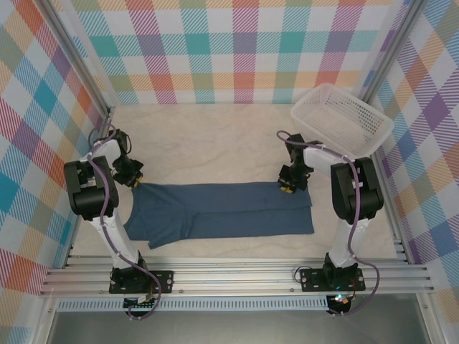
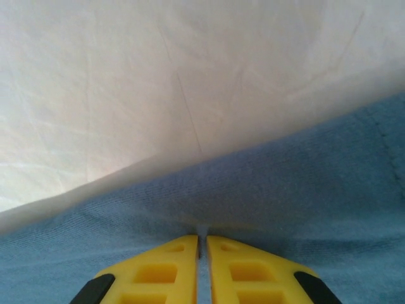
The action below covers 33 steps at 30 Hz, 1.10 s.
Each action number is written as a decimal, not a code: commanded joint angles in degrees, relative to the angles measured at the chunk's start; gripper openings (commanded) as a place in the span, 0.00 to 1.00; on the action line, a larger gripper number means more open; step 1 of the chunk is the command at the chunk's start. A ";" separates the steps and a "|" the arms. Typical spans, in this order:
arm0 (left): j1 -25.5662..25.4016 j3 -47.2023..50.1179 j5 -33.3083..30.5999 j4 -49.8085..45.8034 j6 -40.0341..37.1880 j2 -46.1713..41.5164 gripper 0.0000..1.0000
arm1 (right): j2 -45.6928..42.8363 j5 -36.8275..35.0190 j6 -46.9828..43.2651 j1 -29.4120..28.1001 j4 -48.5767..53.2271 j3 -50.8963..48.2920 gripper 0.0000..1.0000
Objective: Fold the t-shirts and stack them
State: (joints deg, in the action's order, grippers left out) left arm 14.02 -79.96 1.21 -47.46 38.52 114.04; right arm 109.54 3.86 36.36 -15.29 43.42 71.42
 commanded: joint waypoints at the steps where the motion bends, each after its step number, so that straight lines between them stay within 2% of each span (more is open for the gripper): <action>1: 1.36 -2.78 -2.07 -0.08 -2.65 3.72 0.05 | 4.36 -3.77 -1.03 0.70 2.42 1.78 0.13; 3: 1.43 -6.11 -1.14 -0.67 -3.57 5.64 0.00 | 5.59 -3.98 -1.14 0.68 3.28 4.07 0.13; 10: 1.27 -22.08 2.30 -3.10 -3.65 12.47 0.00 | 14.28 -2.77 -0.52 2.38 8.32 18.20 0.14; 14: 1.33 -26.34 -0.66 -6.52 -3.37 11.51 0.18 | 17.09 -2.47 -1.65 2.90 9.21 24.96 0.15; 17: 0.40 -22.55 -3.44 -6.56 -3.47 5.22 0.33 | 15.65 -1.38 -3.35 2.61 8.30 26.93 0.18; 19: -0.18 -16.69 -2.73 -5.17 -3.46 -1.04 0.38 | 13.42 -1.11 -4.88 1.99 7.32 26.85 0.23; 23: -1.57 -0.84 6.59 0.87 -2.73 -12.10 0.39 | 8.83 0.84 -7.05 0.30 5.38 24.55 0.28; 25: -1.97 6.50 13.62 4.94 -3.73 -15.38 0.40 | 6.71 4.89 -7.81 -0.50 2.62 21.89 0.32; 28: -1.98 11.95 16.50 7.25 -7.42 -17.20 0.44 | 5.21 15.29 -8.25 -1.41 -3.18 18.18 0.35; 33: -1.99 12.82 18.09 10.73 -13.67 -14.28 0.45 | 5.54 23.42 -7.91 -4.33 -7.20 15.95 0.36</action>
State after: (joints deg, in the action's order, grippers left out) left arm 12.38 -66.98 16.08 -41.15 30.06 98.08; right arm 115.02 19.09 29.43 -18.20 39.68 88.68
